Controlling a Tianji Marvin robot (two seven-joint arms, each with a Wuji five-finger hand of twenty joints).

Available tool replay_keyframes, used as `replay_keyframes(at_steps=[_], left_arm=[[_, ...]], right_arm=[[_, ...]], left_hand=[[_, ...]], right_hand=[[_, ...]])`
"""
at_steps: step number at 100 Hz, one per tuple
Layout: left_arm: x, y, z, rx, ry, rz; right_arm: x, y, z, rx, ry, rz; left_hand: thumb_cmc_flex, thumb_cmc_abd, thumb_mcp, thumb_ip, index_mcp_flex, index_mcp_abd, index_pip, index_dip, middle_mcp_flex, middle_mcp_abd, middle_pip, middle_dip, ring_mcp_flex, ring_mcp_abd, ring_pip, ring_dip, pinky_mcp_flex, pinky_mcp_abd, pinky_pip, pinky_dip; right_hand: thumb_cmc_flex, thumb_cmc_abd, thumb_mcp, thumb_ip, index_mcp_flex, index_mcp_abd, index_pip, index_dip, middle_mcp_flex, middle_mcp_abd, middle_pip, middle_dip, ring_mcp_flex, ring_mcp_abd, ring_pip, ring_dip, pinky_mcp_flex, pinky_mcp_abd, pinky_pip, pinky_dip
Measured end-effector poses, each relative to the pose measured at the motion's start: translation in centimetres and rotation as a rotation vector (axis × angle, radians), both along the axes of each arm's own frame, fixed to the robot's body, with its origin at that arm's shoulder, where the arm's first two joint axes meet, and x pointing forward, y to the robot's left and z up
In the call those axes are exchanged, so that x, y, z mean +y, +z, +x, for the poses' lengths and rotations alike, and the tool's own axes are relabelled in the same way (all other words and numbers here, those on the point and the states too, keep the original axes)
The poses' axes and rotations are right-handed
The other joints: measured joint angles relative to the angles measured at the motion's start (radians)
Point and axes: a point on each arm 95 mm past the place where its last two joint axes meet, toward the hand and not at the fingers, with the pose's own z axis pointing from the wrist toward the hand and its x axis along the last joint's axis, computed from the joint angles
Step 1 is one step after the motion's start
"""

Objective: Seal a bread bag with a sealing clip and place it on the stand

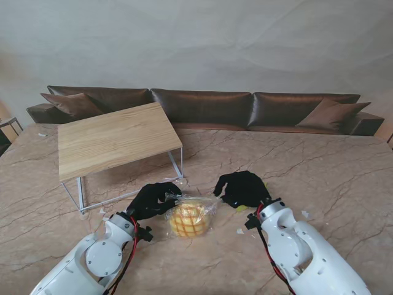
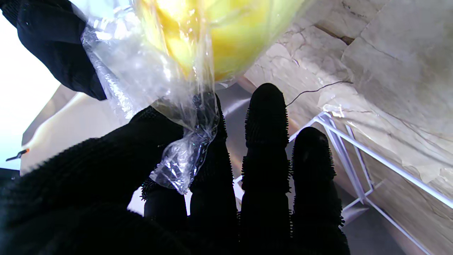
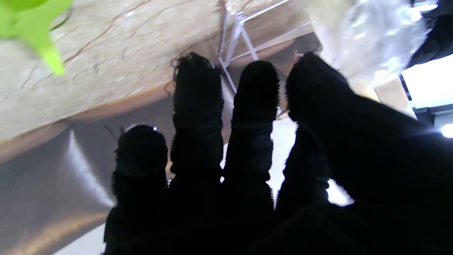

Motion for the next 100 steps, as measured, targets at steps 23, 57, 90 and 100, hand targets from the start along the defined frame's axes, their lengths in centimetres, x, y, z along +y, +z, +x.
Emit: replay_keyframes(at_steps=[23,57,90,100], left_arm=[[0.3,0.0,0.1,0.0,0.009,-0.004],[0.2,0.0,0.1,0.005,0.011,-0.01],[0.1,0.1,0.1,0.01,-0.002,-0.004],[0.0,0.1,0.1,0.01,-0.003,-0.005]], right_arm=[[-4.9,1.4,-0.1,-0.034,0.032,-0.159],[-9.4,-0.5,0.6,-0.013,0.016,-0.329],[-9.8,-4.4,2.6,0.019,0.081,-0.461],[-9.3,-5.1,3.4,-0.01,0.092,-0.469]], left_hand=[[0.0,0.0,0.002,0.0,0.0,0.0,0.0,0.001,0.0,0.0,0.001,0.0,0.0,0.0,0.0,0.0,0.0,0.0,0.001,0.001],[0.0,0.0,0.002,0.0,0.0,0.0,0.0,0.001,0.0,0.0,0.001,0.0,0.0,0.0,0.0,0.0,0.0,0.0,0.002,0.003],[0.001,0.0,0.002,0.0,0.0,0.0,0.0,0.001,0.0,-0.001,0.001,-0.007,0.0,0.0,0.0,0.0,0.0,0.001,0.002,0.01],[0.001,0.0,0.002,0.0,0.0,0.0,0.0,0.001,0.0,-0.001,0.001,-0.007,0.0,0.0,0.0,0.0,0.0,0.001,0.002,0.01]], right_hand=[[-0.001,-0.015,0.049,-0.007,-0.1,0.051,-0.067,0.046,-0.114,0.0,-0.188,-0.082,-0.097,-0.04,-0.274,-0.159,-0.119,-0.094,-0.267,-0.217],[-0.01,-0.067,0.183,0.165,-0.459,0.217,-0.315,0.237,-0.559,-0.004,-0.363,-0.173,-0.521,-0.142,-0.569,-0.493,-0.438,-0.307,-0.687,-0.623],[-0.101,-0.175,0.187,0.142,-0.734,0.263,-0.333,0.211,-0.895,0.005,-0.278,-0.138,-0.829,-0.156,-0.543,-0.513,-0.624,-0.322,-0.754,-0.684],[-0.101,-0.175,0.187,0.134,-0.759,0.234,-0.325,0.195,-0.959,0.015,-0.237,-0.129,-0.959,-0.156,-0.494,-0.504,-0.726,-0.323,-0.689,-0.668]])
